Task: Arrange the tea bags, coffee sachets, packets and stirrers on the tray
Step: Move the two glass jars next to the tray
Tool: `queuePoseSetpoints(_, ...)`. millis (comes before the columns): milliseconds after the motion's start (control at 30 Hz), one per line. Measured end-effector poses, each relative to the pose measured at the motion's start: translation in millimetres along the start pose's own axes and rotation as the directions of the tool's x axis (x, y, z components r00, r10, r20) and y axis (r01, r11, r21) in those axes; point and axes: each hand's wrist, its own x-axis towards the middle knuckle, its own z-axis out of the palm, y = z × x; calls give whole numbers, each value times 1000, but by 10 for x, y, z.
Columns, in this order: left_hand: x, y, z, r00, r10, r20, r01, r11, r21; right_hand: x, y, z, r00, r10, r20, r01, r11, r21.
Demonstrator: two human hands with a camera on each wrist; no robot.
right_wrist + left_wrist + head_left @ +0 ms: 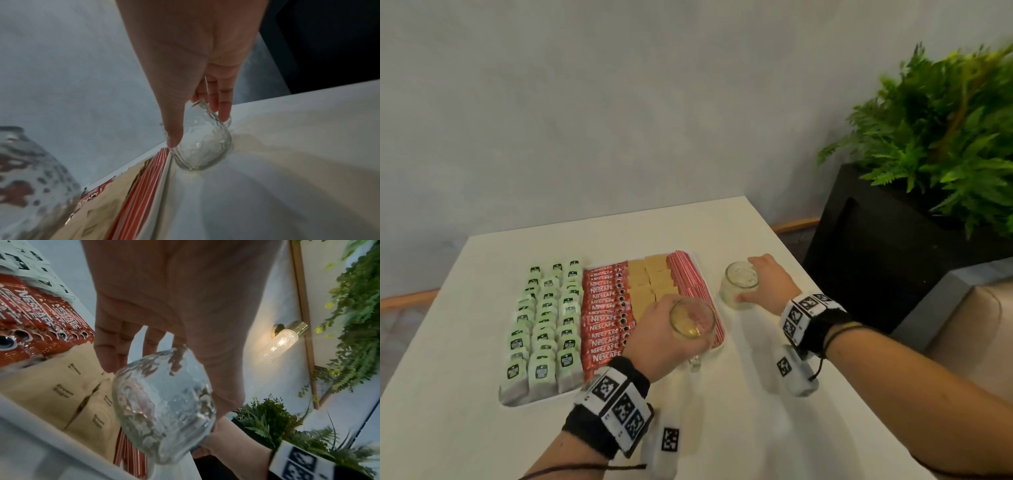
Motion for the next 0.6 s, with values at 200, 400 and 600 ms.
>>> queuePoseSetpoints(200, 172, -95, -92, 996, 16, -91, -14, 1000, 22, 445, -155, 103, 990, 73, -122, -55, 988, 143)
queuePoseSetpoints(400, 342, 28, -50, 988, -89, -126, 74, 990, -119, 185, -71, 105, 981, 66, -180, -6, 948, 319)
queuePoseSetpoints(600, 591, 313, 258, 973, -163, -166, 131, 973, -188, -412, -132, -15, 982, -18, 188, -128, 667, 734)
